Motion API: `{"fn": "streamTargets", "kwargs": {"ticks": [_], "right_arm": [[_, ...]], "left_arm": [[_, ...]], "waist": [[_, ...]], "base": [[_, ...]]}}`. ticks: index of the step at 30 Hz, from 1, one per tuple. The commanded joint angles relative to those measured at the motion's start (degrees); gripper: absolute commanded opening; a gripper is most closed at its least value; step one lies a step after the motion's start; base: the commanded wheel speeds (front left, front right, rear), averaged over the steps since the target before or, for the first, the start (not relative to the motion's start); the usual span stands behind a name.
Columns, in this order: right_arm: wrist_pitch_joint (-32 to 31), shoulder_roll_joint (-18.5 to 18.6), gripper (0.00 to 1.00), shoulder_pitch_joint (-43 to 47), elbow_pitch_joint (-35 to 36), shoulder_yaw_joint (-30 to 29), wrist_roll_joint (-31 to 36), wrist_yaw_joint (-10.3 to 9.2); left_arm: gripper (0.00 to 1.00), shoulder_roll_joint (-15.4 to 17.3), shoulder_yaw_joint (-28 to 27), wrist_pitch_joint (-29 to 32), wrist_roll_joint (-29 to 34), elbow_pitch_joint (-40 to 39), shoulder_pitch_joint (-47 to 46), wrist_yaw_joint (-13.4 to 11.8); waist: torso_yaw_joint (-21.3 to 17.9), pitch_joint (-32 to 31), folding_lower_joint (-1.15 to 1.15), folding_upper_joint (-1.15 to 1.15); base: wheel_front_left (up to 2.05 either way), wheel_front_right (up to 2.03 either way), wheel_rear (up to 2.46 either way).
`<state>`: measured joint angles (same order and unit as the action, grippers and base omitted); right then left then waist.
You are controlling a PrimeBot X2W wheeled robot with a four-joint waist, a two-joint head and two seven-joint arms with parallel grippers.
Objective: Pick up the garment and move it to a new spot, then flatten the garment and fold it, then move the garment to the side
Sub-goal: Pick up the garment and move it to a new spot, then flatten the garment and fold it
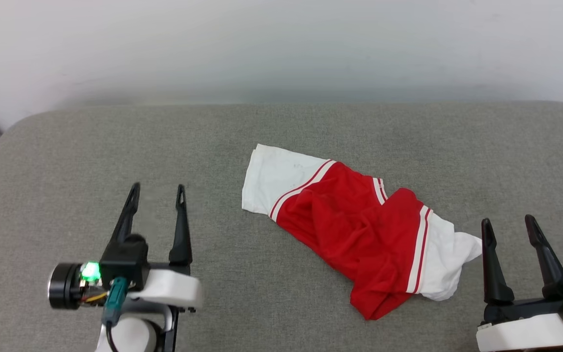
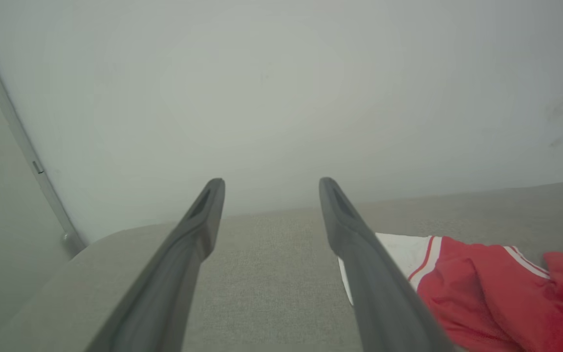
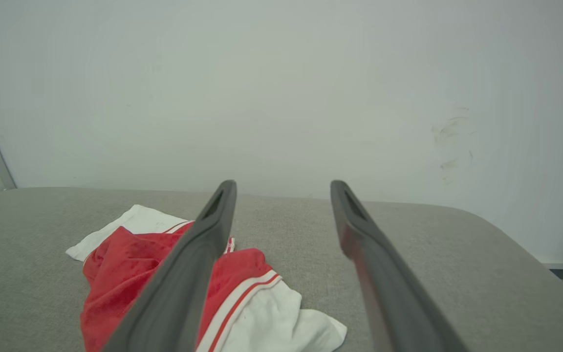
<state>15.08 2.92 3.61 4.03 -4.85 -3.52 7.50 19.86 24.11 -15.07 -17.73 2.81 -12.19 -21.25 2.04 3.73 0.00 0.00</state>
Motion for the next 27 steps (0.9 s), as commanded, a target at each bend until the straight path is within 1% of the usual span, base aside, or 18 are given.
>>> {"fn": "streamTargets", "kwargs": {"ticks": [1,7,10,14,19,27], "right_arm": [[0.1,-0.1,1.00,0.8,-0.1,0.1,-0.1,-0.02],[0.1,-0.1,1.00,1.8,-0.9,0.4,-1.5,-0.02],[0.1,-0.1,1.00,2.5,-1.4,0.7,-2.3,-0.02],[0.1,-0.1,1.00,3.2,-2.0,0.5,-3.1,-0.02],[0.1,-0.1,1.00,3.9,-2.8,0.6,-4.0,-0.02],[0.1,-0.1,1.00,4.9,-3.1,0.5,-4.7,-0.02]], "left_arm": [[1.00,-0.7,-1.0,-0.1,0.7,-0.6,1.5,0.7],[1.00,-3.9,-6.2,-0.1,4.4,-0.5,8.0,4.6],[1.00,-5.6,-8.6,-0.1,6.1,0.1,10.4,5.9],[1.00,-7.8,-10.4,-0.1,8.3,0.8,12.2,8.0],[1.00,-10.1,-12.6,-0.1,10.6,1.1,13.5,9.9],[1.00,-12.4,-15.0,-0.1,12.7,0.9,15.2,12.9]], "waist": [[0.1,-0.4,0.00,0.00],[0.2,-1.5,0.00,0.00],[0.0,-2.0,0.00,0.00],[0.1,-2.6,0.00,0.00],[0.1,-2.9,0.00,0.00],[0.2,-3.2,0.00,0.00]], "base": [[0.00,0.00,0.00],[0.00,0.00,0.00],[0.00,0.00,0.00],[0.00,0.00,0.00],[0.00,0.00,0.00],[0.00,0.00,0.00]]}}
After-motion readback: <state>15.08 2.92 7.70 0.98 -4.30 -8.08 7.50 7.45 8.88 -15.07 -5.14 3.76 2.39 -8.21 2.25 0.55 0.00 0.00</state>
